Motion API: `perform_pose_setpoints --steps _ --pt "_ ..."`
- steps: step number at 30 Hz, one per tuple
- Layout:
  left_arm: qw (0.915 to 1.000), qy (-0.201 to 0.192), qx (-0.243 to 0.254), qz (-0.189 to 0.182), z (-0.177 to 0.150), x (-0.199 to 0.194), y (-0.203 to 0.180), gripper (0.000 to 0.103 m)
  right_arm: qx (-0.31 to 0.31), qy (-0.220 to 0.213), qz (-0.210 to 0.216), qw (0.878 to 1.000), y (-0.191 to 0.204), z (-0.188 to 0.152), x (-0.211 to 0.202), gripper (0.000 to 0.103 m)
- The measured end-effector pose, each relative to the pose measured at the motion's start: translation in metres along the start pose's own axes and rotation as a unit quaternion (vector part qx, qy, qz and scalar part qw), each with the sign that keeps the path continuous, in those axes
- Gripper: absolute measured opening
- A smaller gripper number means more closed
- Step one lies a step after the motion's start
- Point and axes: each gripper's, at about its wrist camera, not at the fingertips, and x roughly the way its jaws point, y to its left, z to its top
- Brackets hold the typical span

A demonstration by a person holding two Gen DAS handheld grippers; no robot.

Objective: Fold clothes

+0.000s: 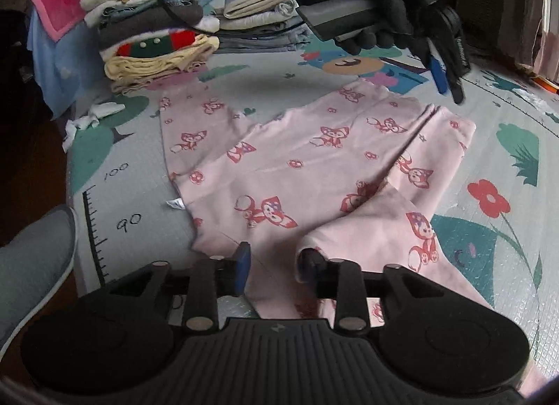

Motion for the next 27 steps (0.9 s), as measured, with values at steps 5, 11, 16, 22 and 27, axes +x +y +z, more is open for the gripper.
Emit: perform_pose_setpoints --steps 5,11,16,22,27 --pt "0.9964 0.037 0.071 0.027 -0.013 0.019 -0.027 0.025 0.012 0.000 0.005 1.000 0.001 -0.001 -0.010 0.044" --pt "0.9674 0.058 0.165 -0.182 0.001 0.019 -0.123 0.027 0.029 0.004 0.008 1.000 -0.003 -0.011 -0.016 0.047" --pt "0.9150 0.082 0.290 -0.268 -0.017 0.035 -0.217 0.043 0.042 0.008 0.009 0.999 -0.004 -0.018 -0.019 0.048" --pt "0.8881 0.107 0.362 -0.263 -0.031 0.061 -0.254 0.042 0.052 0.001 0.005 0.999 -0.009 -0.020 -0.024 0.049" --pt "0.8869 0.115 0.356 -0.271 -0.026 0.066 -0.251 0.009 0.056 -0.002 0.005 0.998 -0.011 -0.022 -0.026 0.049"
